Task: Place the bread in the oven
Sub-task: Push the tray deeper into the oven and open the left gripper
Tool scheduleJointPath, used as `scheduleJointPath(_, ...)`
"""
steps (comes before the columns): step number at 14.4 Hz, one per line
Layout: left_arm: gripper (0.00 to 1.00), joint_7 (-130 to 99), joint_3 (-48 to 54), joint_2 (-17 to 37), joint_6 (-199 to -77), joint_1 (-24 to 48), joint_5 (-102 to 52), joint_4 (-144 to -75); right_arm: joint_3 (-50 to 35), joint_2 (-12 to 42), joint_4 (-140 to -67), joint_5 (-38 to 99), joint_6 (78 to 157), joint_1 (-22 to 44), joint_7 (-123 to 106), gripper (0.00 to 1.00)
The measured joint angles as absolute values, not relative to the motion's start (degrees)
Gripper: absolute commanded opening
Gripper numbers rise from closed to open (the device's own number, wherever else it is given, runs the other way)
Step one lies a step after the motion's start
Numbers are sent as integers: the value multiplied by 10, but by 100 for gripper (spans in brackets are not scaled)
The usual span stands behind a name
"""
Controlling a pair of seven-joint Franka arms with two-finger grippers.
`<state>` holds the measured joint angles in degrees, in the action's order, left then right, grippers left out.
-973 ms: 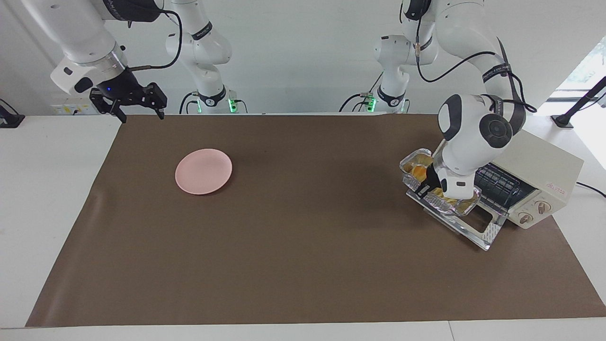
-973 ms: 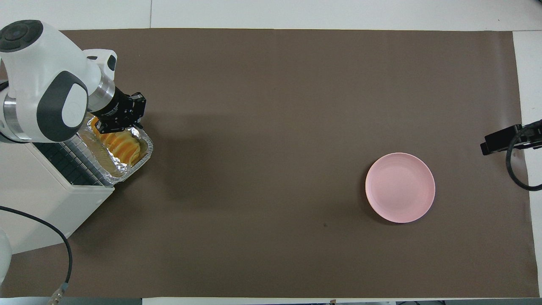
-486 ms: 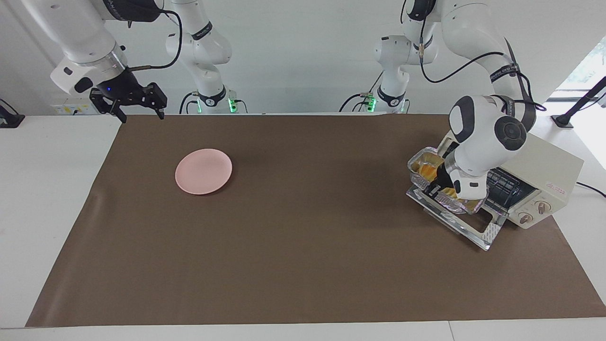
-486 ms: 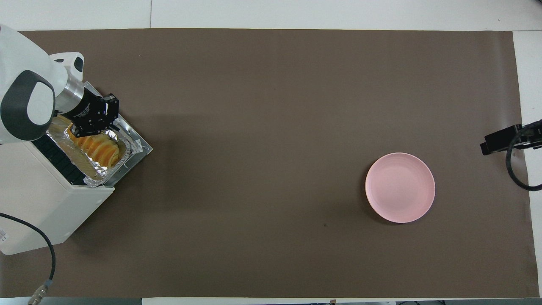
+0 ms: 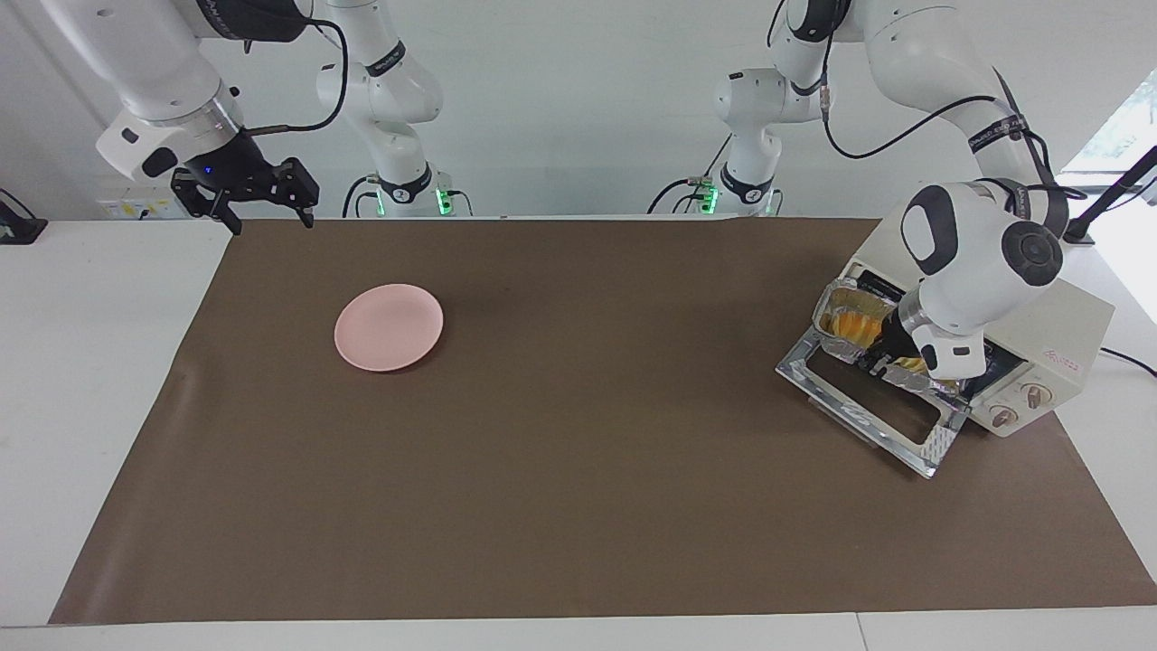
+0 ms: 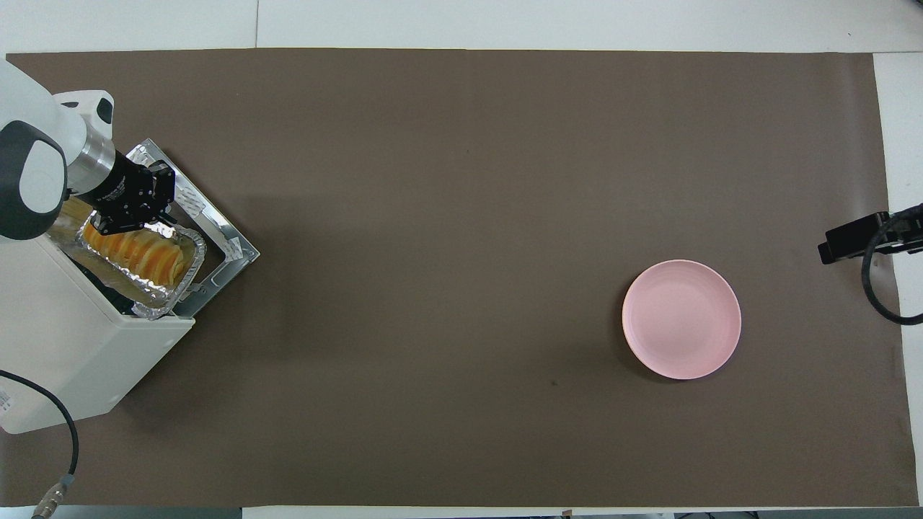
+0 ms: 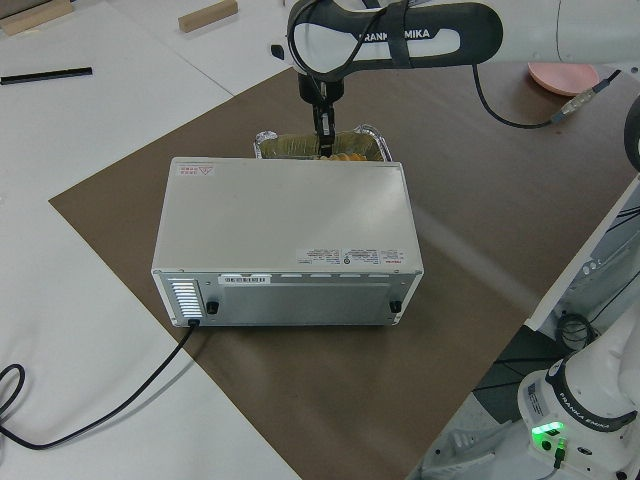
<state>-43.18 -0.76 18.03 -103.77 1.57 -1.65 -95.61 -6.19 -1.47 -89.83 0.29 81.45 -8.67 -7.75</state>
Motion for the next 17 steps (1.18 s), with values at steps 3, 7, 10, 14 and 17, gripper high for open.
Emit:
scheduleJointPath(3, 0, -410, -8, 180, -1076, 7, -14, -960, -62, -15, -898, 3, 814, -87, -78, 100)
scheduleJointPath(7, 0, -377, -9, 180, -1106, -4, -13, -972, -62, -15, -898, 3, 814, -87, -78, 100)
scheduleJointPath(10, 0, -356, -12, 179, -1095, -22, -8, -980, -62, -15, -898, 3, 814, -87, -78, 100)
scheduleJointPath(14, 0, -354, -12, 173, -1053, -25, 5, -981, -62, -15, -898, 3, 814, -87, -78, 100)
scheduleJointPath(17, 0, -354, -11, 165, -1046, -25, 14, -998, -62, -15, -898, 3, 814, -87, -78, 100)
